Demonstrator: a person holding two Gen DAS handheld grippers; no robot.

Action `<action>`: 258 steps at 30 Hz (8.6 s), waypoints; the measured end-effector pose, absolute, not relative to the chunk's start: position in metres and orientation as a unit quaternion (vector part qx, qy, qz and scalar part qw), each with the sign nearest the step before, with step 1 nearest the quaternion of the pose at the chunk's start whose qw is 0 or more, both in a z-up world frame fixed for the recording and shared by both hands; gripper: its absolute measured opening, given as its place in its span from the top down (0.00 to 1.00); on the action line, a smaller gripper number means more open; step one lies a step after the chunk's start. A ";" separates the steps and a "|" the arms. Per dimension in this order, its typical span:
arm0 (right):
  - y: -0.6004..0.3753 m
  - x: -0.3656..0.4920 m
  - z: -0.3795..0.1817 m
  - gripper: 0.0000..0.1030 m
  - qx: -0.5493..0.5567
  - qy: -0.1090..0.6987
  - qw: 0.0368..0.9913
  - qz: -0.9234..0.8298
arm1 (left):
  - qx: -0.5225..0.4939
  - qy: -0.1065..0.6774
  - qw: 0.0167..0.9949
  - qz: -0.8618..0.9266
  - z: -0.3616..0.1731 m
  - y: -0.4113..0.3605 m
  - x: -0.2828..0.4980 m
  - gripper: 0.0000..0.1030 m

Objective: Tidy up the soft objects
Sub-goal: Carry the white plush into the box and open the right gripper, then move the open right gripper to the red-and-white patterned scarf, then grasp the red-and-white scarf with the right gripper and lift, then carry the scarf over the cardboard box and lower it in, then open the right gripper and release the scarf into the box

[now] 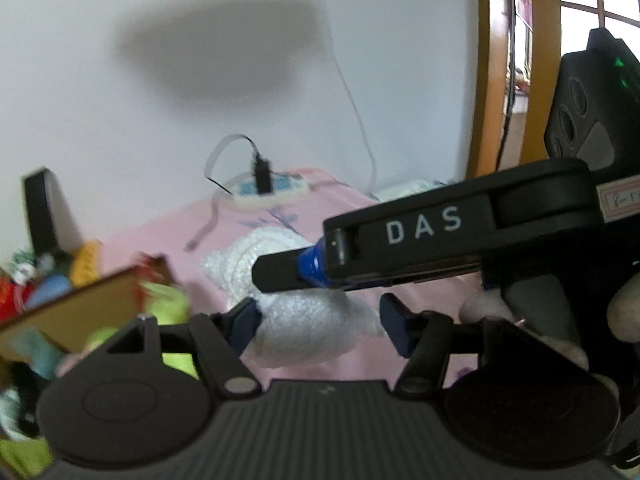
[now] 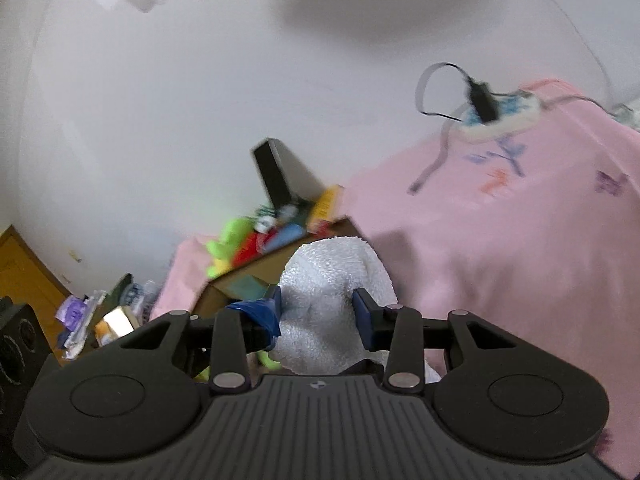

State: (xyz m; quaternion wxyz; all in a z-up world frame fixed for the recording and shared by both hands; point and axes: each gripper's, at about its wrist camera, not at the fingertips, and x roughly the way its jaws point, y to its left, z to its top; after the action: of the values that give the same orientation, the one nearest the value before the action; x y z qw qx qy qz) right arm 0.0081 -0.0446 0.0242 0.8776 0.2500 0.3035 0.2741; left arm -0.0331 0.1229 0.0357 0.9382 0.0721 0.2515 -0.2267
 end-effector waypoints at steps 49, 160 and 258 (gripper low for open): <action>0.074 0.047 -0.011 0.75 0.172 0.420 0.864 0.220 | 0.048 0.355 0.907 -0.222 -0.021 0.246 0.031 0.30; -0.240 0.069 -0.106 0.81 0.314 0.427 0.843 0.092 | -0.007 0.430 0.854 -0.294 -0.084 -0.049 0.072 0.39; 0.034 0.039 0.013 0.83 0.116 0.317 0.931 0.135 | 0.055 0.368 0.927 -0.044 0.031 0.219 0.024 0.32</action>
State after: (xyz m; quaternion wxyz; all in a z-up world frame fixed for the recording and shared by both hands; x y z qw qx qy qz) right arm 0.0387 0.0340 0.0125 0.9315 0.1159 0.3173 0.1351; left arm 0.0240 0.2194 0.0312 0.9271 0.0548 0.3683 -0.0438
